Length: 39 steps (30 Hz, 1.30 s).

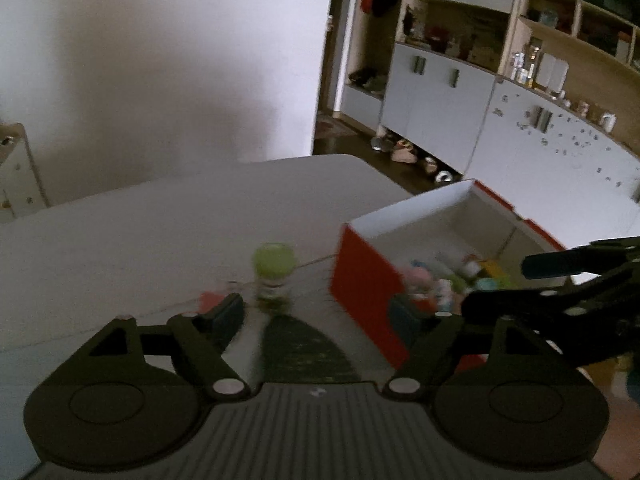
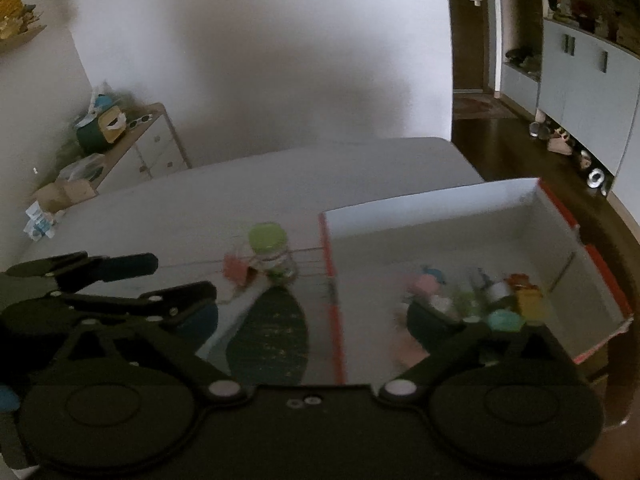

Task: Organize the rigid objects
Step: 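Lift both tools out of the box and move them back over the table, then grasp the green-lidded jar with the right tool while the left grasps the pink binder clip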

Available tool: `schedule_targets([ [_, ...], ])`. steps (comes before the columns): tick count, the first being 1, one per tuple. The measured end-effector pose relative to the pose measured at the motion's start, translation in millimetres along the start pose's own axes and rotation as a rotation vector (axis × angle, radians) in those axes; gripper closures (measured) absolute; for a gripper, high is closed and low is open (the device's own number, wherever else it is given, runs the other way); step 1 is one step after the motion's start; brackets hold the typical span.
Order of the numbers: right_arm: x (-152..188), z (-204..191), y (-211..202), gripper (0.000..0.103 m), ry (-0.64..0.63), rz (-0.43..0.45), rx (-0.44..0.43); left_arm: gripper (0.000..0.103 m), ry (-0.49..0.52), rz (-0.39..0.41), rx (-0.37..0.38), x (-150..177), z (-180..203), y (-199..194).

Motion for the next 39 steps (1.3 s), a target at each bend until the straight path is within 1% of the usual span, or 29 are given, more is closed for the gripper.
schedule_targets([
  [8, -10.9, -41.8, 23.8, 0.001, -0.014, -0.001, -0.002, 0.022, -0.066, 0.008, -0.034, 9.3, -44.9, 11.1],
  [10, -14.7, -46.5, 31.4, 0.001, -0.008, -0.006, 0.008, 0.022, -0.073, 0.012, -0.046, 12.9, -53.8, 15.2],
  [13, -17.2, -50.1, 42.0, 0.001, 0.027, -0.017, 0.003, 0.022, -0.079, 0.007, -0.056, 19.1, -68.7, 24.4],
  [16, -20.4, -54.0, 54.1, 0.001, 0.046, -0.031, 0.002, 0.022, -0.079, 0.003, -0.061, 24.6, -80.2, 35.9],
  [20, -22.7, -61.4, 72.8, 0.001, 0.04, -0.052, 0.017, 0.022, -0.062, 0.007, -0.081, 29.8, -89.7, 49.9],
  [26, -23.4, -76.0, 104.4, 0.003, 0.009, -0.079, 0.038, 0.022, -0.031, -0.008, -0.058, 33.7, -92.4, 74.1],
  [29, -24.6, -76.5, 117.4, 0.008, 0.012, -0.091, 0.038, 0.022, -0.018, -0.014, -0.052, 35.7, -93.0, 86.7],
  [31, -26.2, -75.8, 124.5, 0.013, 0.011, -0.104, 0.031, 0.022, -0.011, -0.019, -0.054, 36.3, -94.1, 94.5],
  [33, -26.9, -74.4, 131.3, 0.015, 0.009, -0.11, 0.035, 0.022, -0.012, -0.025, -0.045, 36.3, -95.5, 101.6],
  [37, -29.6, -71.5, 144.7, 0.025, 0.013, -0.122, 0.051, 0.022, -0.016, -0.036, -0.04, 35.5, -98.9, 114.0],
  [39, -31.8, -70.8, 152.0, 0.028, 0.014, -0.126, 0.061, 0.022, -0.015, -0.044, -0.04, 36.0, -100.1, 119.3],
])
Point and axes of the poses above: each gripper's, at about its wrist camera, not at the fingertips, and y roughly the way its jaws point, z to its right, x to its underside, the point moved 5 cm from there along y, roughly the way its jaws point, and after that the axes turned 3 degrees about -z, right-handed, at the moved point
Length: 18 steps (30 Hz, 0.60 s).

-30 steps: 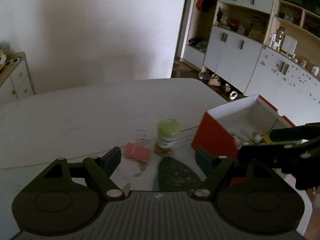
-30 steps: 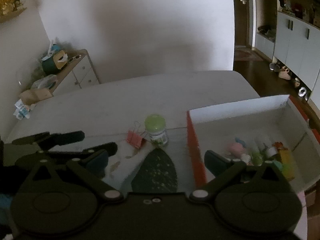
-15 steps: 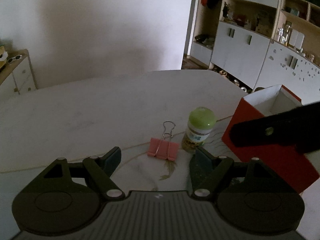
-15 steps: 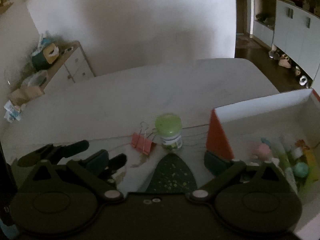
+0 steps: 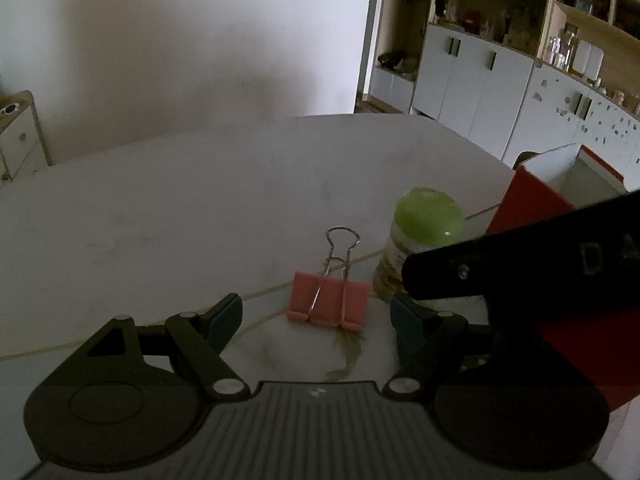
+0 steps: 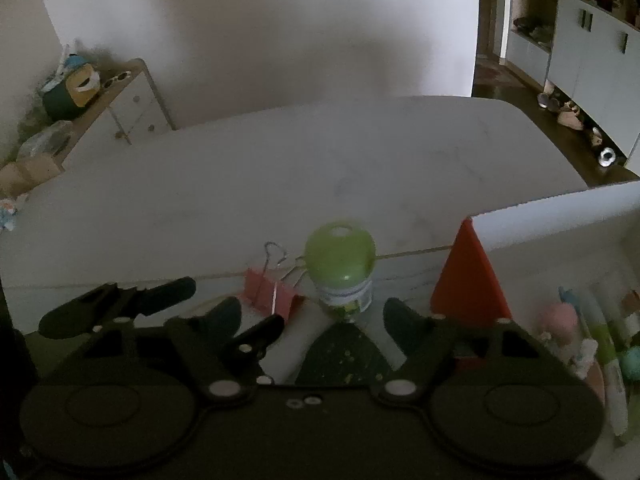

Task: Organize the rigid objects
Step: 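Grasp the green-lidded jar with the right tool while the left grasps the pink binder clip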

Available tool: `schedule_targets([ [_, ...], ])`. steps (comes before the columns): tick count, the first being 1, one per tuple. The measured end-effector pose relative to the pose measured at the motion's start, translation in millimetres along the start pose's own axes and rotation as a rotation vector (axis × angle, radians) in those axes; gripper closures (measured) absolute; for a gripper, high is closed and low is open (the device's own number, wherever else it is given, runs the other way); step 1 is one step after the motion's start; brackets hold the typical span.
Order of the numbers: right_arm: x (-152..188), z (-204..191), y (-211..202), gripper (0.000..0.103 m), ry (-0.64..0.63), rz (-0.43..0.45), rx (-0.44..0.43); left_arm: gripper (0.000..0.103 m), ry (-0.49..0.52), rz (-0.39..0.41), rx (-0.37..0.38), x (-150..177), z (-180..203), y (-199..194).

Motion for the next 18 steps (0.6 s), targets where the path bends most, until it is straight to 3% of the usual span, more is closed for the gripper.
schedule_targets([
  [18, -7.8, 3.0, 33.9, 0.053, -0.034, -0.013, 0.081, 0.023, 0.0, 0.004, 0.013, 2.7, -0.8, 20.9],
])
Point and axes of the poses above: each gripper's, at about its wrist camera, not at the fingertips, and y roughly the way its jaws point, z to its right, x to its underside, the point moved 5 cm from there along y, roughly the way its jaws point, and after that the axes turned 3 degrees about -z, right-handed, at the moved point
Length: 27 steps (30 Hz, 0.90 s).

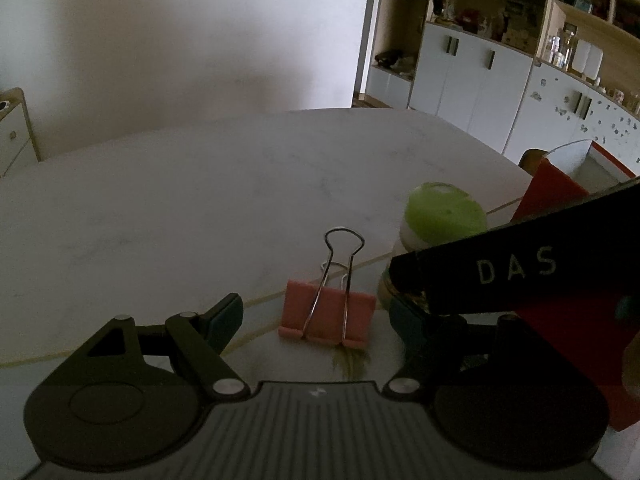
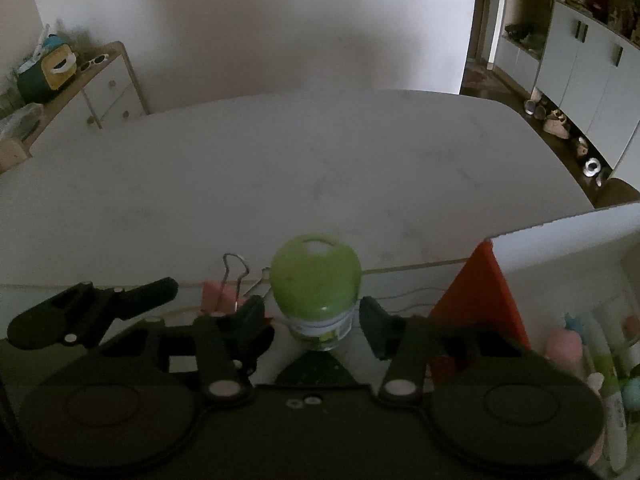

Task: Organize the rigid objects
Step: 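Grasp the green-lidded jar with the right tool while the left grasps the pink binder clip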

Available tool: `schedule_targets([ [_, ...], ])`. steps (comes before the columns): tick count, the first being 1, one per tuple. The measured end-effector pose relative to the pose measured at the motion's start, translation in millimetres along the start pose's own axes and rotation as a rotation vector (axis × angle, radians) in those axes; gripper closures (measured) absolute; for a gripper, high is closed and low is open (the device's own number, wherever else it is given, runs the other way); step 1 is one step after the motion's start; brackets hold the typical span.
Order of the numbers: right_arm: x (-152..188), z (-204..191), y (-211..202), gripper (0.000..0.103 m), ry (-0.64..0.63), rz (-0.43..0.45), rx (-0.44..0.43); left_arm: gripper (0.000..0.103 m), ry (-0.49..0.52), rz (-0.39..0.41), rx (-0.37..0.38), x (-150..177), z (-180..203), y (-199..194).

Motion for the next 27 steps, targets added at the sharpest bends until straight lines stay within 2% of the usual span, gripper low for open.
schedule_targets([
  [1, -0.3, 0.5, 0.6, 0.055, -0.001, -0.001, -0.001, 0.023, 0.001, -0.001, 0.0, 0.1, -0.2, 1.1],
  [3, -1.1, 0.5, 1.8, 0.057, -0.002, -0.005, 0.001, 0.033, 0.009, -0.005, -0.002, 0.1, -0.4, 2.2],
  [7, -0.6, 0.6, 4.3, 0.061, -0.003, -0.008, 0.003, 0.042, 0.007, -0.017, 0.009, 0.9, -2.2, 4.0],
  [9, -0.3, 0.6, 4.3, 0.062, -0.006, -0.006, 0.003, 0.052, 0.015, -0.016, 0.013, -1.2, -2.3, 4.3],
  [18, 1.8, 1.7, 1.4, 0.062, 0.0, -0.004, 0.004, 0.054, -0.006, -0.028, 0.006, 0.0, -7.6, -4.0],
  [27, 8.6, -1.5, -20.3, 0.062, 0.0, 0.005, -0.018, 0.054, -0.019, -0.031, -0.015, -5.7, -3.4, -22.3],
])
Point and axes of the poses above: each gripper's, at about its wrist camera, not at the fingertips, and y roughly the way its jaws point, z to its right, x to its underside, the point moved 5 cm from there along y, roughly the way its jaws point, and after that the axes turned 3 degrees about -z, right-handed, at the moved point
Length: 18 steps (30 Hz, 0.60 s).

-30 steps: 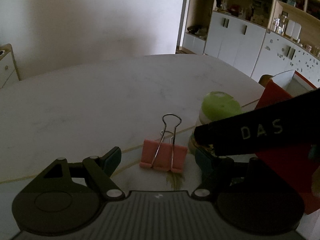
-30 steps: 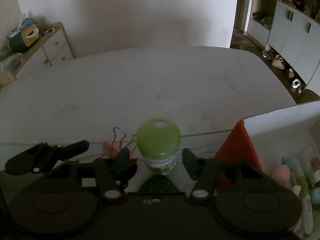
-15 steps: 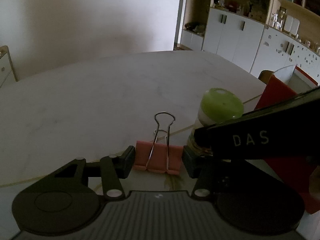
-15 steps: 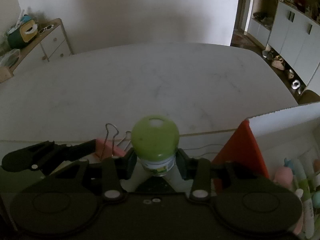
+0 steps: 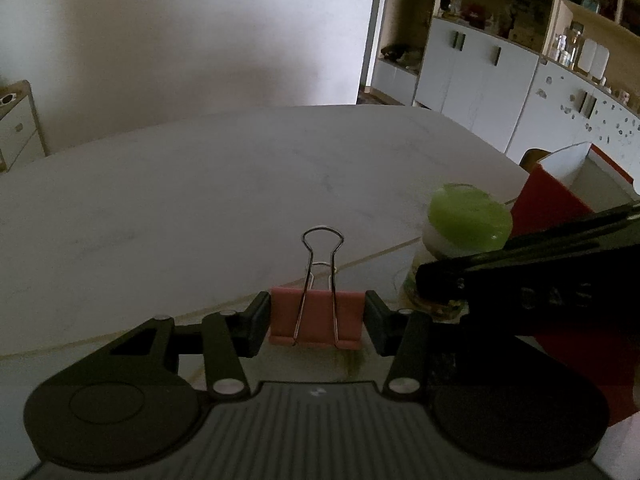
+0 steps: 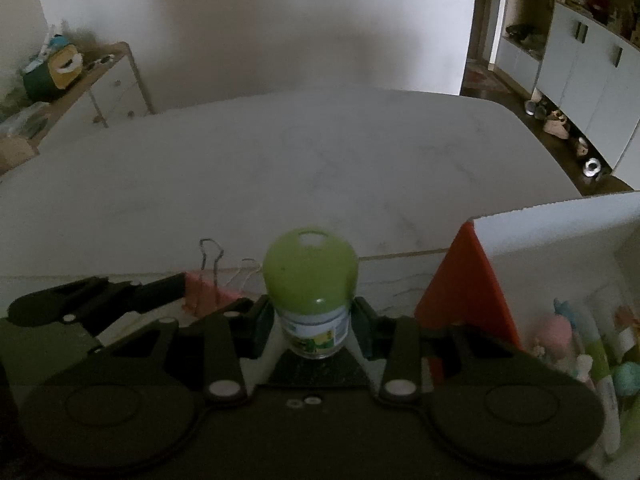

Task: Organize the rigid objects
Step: 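Grasp the green-lidded jar with the right tool while the left grasps the pink binder clip, then carry the green-lidded jar and pink binder clip over the red box with both tools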

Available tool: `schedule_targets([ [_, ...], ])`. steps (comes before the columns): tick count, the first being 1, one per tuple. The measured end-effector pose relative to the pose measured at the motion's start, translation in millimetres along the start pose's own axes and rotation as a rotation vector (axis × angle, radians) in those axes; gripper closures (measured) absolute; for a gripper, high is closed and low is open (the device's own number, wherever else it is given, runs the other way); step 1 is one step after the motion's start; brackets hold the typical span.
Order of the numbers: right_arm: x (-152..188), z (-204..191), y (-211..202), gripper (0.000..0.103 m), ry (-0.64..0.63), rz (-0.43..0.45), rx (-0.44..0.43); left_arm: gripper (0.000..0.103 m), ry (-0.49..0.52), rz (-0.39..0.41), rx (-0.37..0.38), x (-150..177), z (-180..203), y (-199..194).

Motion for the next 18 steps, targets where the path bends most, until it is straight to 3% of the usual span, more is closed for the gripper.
schedule_targets([
  [9, 10.5, 3.2, -42.4, 0.062, 0.012, 0.032, -0.043, 0.054, -0.043, 0.005, -0.02, -8.1, 6.4, -31.1],
  [18, 19.3, 16.3, -93.5, 0.062, 0.027, 0.062, -0.084, 0.054, -0.02, 0.023, -0.007, -13.9, 30.6, -72.2],
])
Point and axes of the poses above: each gripper's, at about its wrist camera, not at the fingertips, and y roughly the way its jaws point, z to its right, x to its underside, the point moved 5 cm from there along y, roughly the way its jaws point, and after that the axes turned 3 degrees about -z, right-handed, at the moved point
